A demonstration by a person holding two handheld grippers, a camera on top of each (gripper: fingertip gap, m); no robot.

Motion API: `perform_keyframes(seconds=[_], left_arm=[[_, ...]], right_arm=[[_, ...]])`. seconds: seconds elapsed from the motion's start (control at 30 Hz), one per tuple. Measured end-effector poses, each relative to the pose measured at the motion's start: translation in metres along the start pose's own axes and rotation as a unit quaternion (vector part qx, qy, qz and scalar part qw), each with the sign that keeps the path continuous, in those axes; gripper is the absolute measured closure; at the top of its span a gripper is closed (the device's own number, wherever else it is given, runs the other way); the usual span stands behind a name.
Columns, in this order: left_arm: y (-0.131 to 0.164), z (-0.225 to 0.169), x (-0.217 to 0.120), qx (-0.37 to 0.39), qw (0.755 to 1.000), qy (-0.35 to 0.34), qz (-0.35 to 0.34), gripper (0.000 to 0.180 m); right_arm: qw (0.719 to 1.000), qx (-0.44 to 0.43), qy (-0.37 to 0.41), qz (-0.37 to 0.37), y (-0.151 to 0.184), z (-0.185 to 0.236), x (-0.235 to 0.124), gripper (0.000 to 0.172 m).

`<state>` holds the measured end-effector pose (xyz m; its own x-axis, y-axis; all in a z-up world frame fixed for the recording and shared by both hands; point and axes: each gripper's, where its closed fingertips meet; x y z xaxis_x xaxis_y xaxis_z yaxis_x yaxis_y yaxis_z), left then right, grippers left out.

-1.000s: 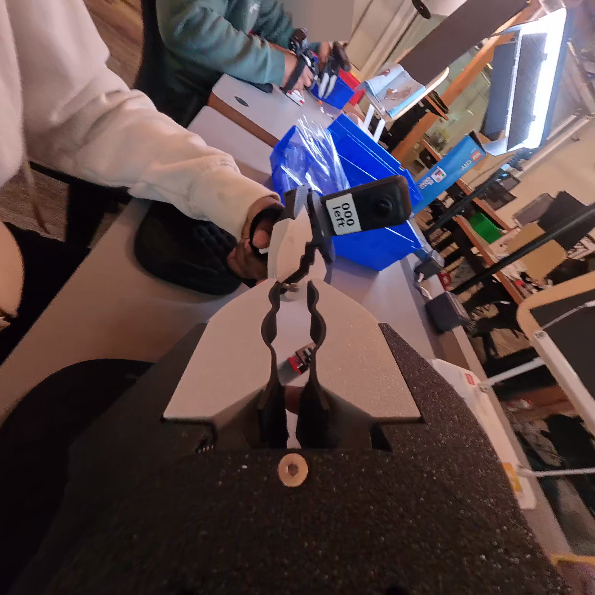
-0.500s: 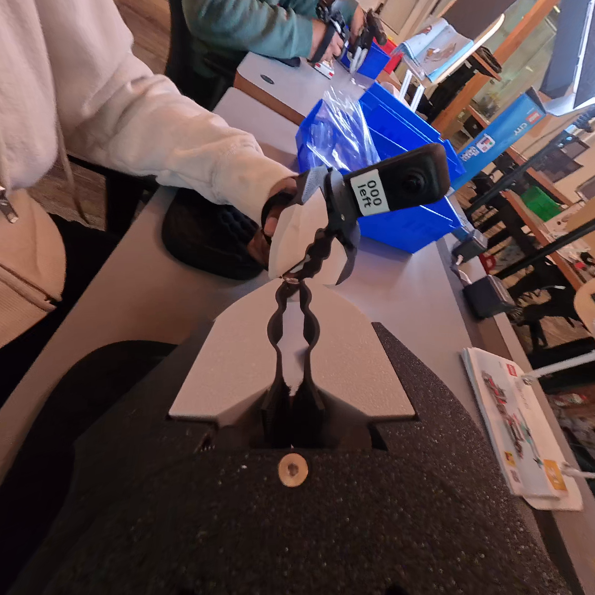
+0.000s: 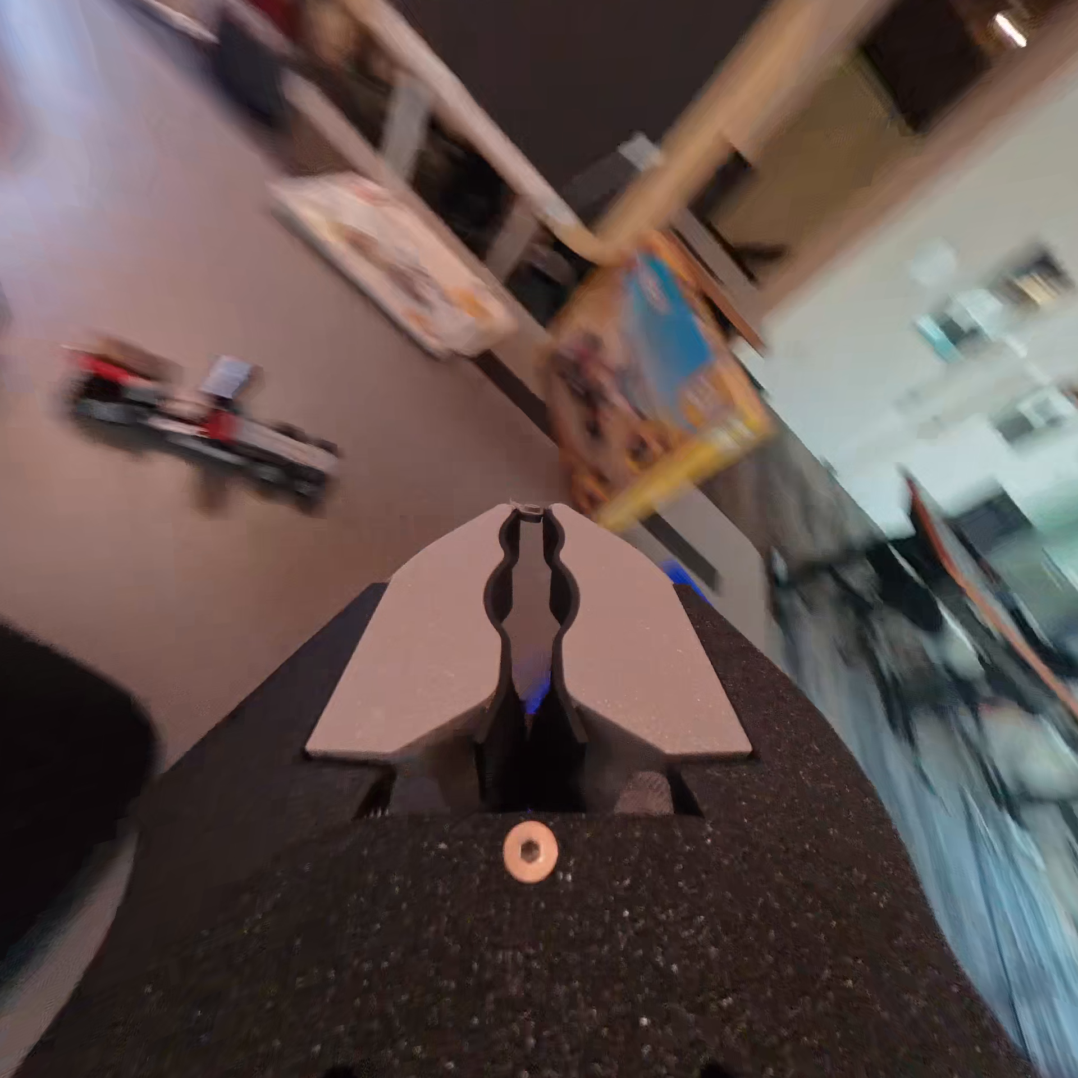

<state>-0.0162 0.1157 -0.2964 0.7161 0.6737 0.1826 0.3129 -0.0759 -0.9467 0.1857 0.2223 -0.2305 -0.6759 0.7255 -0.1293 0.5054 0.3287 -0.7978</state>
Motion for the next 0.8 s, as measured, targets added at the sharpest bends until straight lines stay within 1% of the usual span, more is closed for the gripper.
perform_keyframes(seconds=[0.03, 0.07, 0.13, 0.2, 0.23, 0.3, 0.4, 0.5, 0.53, 0.8], left_arm=[[0.001, 0.003, 0.000, 0.007, 1.000, -0.009, 0.002, 0.138], [0.001, 0.004, -0.001, 0.016, 1.000, -0.014, 0.004, 0.138], [0.001, 0.004, 0.000, 0.029, 0.999, -0.015, 0.004, 0.138], [0.002, 0.003, 0.001, 0.040, 0.999, -0.015, 0.010, 0.138], [0.004, 0.003, 0.001, 0.046, 0.999, -0.017, 0.015, 0.138], [0.008, 0.005, 0.001, 0.056, 0.998, -0.021, 0.026, 0.138], [0.010, 0.006, 0.001, 0.064, 0.997, -0.025, 0.033, 0.138], [0.008, 0.006, 0.000, 0.069, 0.997, -0.025, 0.030, 0.138], [0.008, 0.005, 0.000, 0.069, 0.997, -0.025, 0.030, 0.138], [0.010, 0.006, 0.000, 0.075, 0.996, -0.027, 0.038, 0.138]], right_arm=[[0.998, 0.014, 0.057, 0.033, 0.020, -0.027, -0.014, 0.165], [0.992, 0.031, 0.096, 0.070, 0.043, -0.047, -0.028, 0.165], [0.978, 0.077, 0.140, 0.136, 0.088, -0.070, -0.053, 0.165], [0.961, 0.112, 0.164, 0.191, 0.126, -0.079, -0.071, 0.164], [0.954, 0.113, 0.169, 0.221, 0.142, -0.081, -0.078, 0.164], [0.943, 0.117, 0.172, 0.261, 0.164, -0.078, -0.085, 0.165], [0.937, 0.119, 0.164, 0.285, 0.181, -0.072, -0.081, 0.165], [0.931, 0.124, 0.152, 0.308, 0.189, -0.066, -0.078, 0.164], [0.931, 0.126, 0.147, 0.310, 0.190, -0.064, -0.076, 0.160], [0.935, 0.126, 0.144, 0.298, 0.182, -0.063, -0.071, 0.152]])
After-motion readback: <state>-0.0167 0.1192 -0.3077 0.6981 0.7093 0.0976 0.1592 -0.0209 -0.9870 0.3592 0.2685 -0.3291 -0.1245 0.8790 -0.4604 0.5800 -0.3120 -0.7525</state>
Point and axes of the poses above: each gripper's, where its closed fingertips meet, x out along the fingers, y out of its underside, z = x × y across the jaws, and after that the axes turned 12 degrees about -z, right-handed
